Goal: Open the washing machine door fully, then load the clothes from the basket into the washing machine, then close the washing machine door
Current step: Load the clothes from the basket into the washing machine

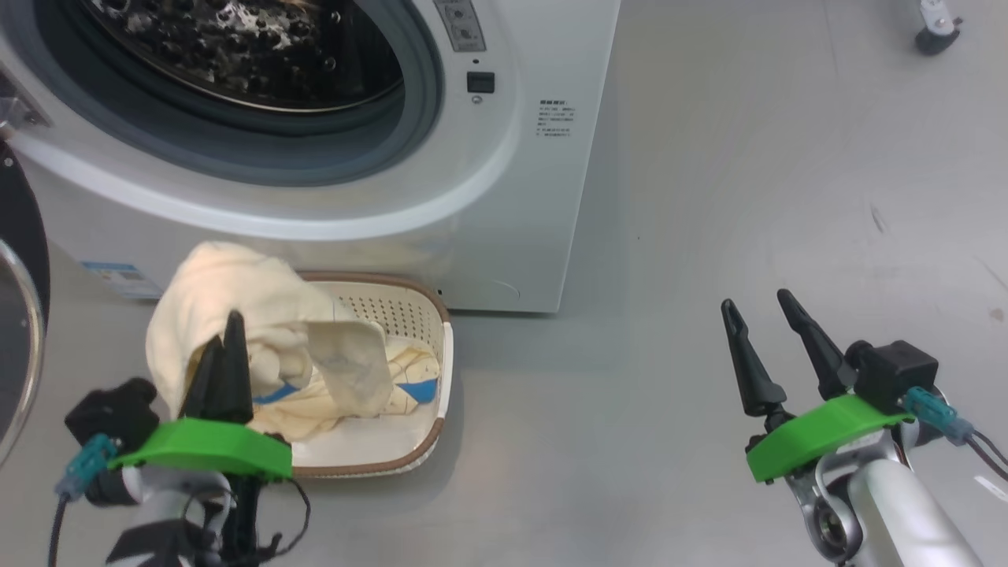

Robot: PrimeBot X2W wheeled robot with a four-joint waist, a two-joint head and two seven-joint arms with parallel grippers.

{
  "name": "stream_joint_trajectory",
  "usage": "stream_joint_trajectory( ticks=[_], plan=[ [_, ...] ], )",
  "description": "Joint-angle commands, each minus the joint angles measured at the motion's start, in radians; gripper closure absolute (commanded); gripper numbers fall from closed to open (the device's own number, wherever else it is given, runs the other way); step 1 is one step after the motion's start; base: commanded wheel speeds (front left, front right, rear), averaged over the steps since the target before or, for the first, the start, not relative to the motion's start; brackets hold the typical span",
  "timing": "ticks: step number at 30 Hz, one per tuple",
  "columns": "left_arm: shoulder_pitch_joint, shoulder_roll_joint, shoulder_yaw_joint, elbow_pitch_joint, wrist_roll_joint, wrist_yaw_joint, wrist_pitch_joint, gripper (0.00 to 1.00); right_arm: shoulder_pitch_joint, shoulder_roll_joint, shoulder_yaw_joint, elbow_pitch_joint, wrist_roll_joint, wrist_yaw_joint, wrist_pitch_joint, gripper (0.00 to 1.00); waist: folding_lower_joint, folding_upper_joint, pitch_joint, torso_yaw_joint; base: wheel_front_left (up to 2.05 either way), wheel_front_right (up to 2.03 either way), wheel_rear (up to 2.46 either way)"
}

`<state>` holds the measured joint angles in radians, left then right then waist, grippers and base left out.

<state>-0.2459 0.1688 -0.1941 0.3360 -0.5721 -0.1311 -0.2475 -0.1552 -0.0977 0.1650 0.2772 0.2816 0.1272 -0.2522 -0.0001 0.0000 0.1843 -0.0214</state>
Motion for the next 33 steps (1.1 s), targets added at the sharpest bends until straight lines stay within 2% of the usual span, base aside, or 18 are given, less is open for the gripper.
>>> stream_joint_trajectory(
  ticks=[1, 10, 16, 24, 33],
  plan=[
    [-0.088, 0.035, 0.047, -0.045, 0.003, 0.0, -0.014, 1.0, -0.048, -0.007, 0.017, -0.037, 0.0, 0.003, -0.01, 0.0, 0.0001, 0.0, 0.054, -0.02, 0.0, 0.0, 0.0],
    [-0.302, 0.109, 0.058, -0.043, -0.017, 0.0, -0.014, 1.0, -0.1, 0.004, 0.006, -0.058, -0.012, 0.003, -0.01, 0.0, 0.0001, 0.0, 0.205, -0.084, 0.0, 0.0, 0.0],
    [-0.485, 0.184, 0.049, -0.004, -0.053, 0.0, -0.014, 1.0, -0.131, 0.022, 0.011, -0.075, -0.014, 0.003, -0.01, 0.0, 0.0001, 0.0, 0.311, -0.13, 0.0, 0.0, 0.0],
    [-0.708, 0.314, 0.01, 0.055, -0.095, 0.0, 0.008, 1.0, -0.167, 0.038, 0.012, -0.097, -0.01, 0.003, -0.01, 0.0, 0.0001, 0.0, 0.431, -0.192, 0.0, 0.0, 0.0],
    [-0.957, 0.497, -0.116, 0.113, -0.135, 0.0, 0.107, 1.0, -0.205, 0.047, 0.042, -0.127, 0.04, 0.003, -0.01, 0.0, 0.0001, 0.0, 0.577, -0.27, 0.0, 0.0, 0.0]
  ],
)
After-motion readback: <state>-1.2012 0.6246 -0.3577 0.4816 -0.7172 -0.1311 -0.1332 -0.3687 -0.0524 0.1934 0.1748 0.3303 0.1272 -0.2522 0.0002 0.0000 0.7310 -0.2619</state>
